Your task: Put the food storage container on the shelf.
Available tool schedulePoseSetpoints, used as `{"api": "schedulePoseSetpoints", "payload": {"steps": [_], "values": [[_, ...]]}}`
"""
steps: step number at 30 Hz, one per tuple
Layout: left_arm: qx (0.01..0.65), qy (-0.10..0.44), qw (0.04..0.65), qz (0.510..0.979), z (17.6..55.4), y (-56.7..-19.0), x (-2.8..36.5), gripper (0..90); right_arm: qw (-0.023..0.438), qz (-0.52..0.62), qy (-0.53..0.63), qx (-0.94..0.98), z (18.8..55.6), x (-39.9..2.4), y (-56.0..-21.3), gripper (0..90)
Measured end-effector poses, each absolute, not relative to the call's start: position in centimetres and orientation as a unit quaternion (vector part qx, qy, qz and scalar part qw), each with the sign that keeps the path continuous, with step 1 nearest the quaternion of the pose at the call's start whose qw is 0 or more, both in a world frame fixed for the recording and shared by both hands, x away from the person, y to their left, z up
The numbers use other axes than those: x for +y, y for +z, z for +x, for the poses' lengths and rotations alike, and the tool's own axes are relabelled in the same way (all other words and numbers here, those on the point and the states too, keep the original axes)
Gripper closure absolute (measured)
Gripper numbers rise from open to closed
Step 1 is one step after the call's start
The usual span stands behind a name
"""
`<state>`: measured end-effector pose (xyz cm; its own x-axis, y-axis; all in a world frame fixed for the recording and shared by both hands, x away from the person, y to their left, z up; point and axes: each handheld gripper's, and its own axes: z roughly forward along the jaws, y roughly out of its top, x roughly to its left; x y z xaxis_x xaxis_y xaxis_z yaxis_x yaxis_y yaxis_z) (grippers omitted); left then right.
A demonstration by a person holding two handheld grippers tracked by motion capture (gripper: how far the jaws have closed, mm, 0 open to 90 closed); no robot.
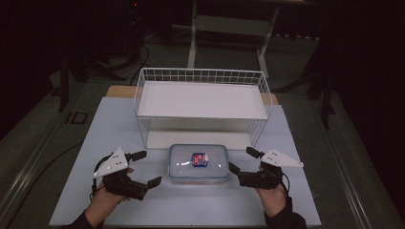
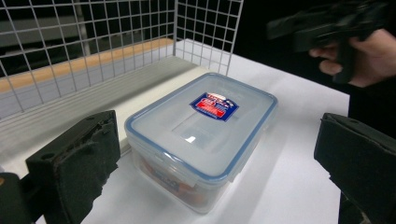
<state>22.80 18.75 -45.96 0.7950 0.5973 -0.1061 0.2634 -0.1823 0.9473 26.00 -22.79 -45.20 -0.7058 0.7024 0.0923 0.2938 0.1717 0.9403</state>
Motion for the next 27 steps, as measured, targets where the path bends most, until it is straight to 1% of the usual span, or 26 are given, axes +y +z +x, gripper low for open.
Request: {"api": "schedulePoseSetpoints", "payload": {"steps": [1, 2, 6, 11, 13, 14, 16, 19, 20, 24, 25, 26, 27], "values": [[0.286, 0.148, 0.568, 0.757, 22.9, -45.5, 18.4, 0.2, 0.192, 0.327, 0.548, 0.745, 25.7, -22.8, -45.0, 11.1], [0.285, 0.147, 0.567, 0.759, 23.0, -45.3, 18.3, 0.3, 0.213, 0.322, 0.543, 0.746, 25.4, -22.6, -44.7, 11.1], [0.29, 0.144, 0.559, 0.763, 23.5, -44.6, 17.6, 0.3, 0.235, 0.305, 0.546, 0.744, 24.6, -22.6, -44.1, 13.1], [0.316, 0.126, 0.562, 0.754, 24.5, -44.2, 17.1, 0.3, 0.246, 0.282, 0.551, 0.746, 24.2, -22.4, -43.9, 15.8], [0.335, 0.116, 0.564, 0.745, 25.1, -44.4, 16.9, 0.3, 0.242, 0.288, 0.552, 0.745, 24.2, -22.4, -44.1, 16.6], [0.344, 0.117, 0.564, 0.742, 25.3, -44.5, 16.8, 0.3, 0.233, 0.292, 0.548, 0.749, 24.2, -22.4, -44.2, 19.0], [0.349, 0.116, 0.562, 0.74, 25.8, -44.9, 16.4, 0.3, 0.209, 0.299, 0.544, 0.756, 24.4, -22.5, -44.5, 20.1], [0.355, 0.117, 0.559, 0.74, 26.3, -45.3, 15.9, 0.3, 0.209, 0.304, 0.537, 0.758, 24.4, -22.5, -44.9, 20.0], [0.367, 0.094, 0.552, 0.743, 27.0, -45.6, 15.6, 0.3, 0.209, 0.307, 0.539, 0.756, 24.3, -22.5, -45.1, 20.0], [0.382, 0.073, 0.531, 0.753, 28.2, -46.3, 15.1, 0.3, 0.205, 0.308, 0.551, 0.748, 24.5, -23.0, -45.2, 15.3], [0.382, 0.073, 0.531, 0.753, 28.2, -46.3, 15.1, 0.3, 0.205, 0.308, 0.551, 0.748, 24.5, -23.0, -45.2, 15.3], [0.4, 0.042, 0.52, 0.754, 29.1, -46.8, 15.1, 0.3, 0.204, 0.309, 0.555, 0.745, 24.6, -23.1, -45.1, 13.2], [0.41, 0.026, 0.515, 0.752, 29.5, -47.1, 15.1, 0.3, 0.199, 0.31, 0.56, 0.742, 24.7, -23.2, -45.0, 12.9]]}}
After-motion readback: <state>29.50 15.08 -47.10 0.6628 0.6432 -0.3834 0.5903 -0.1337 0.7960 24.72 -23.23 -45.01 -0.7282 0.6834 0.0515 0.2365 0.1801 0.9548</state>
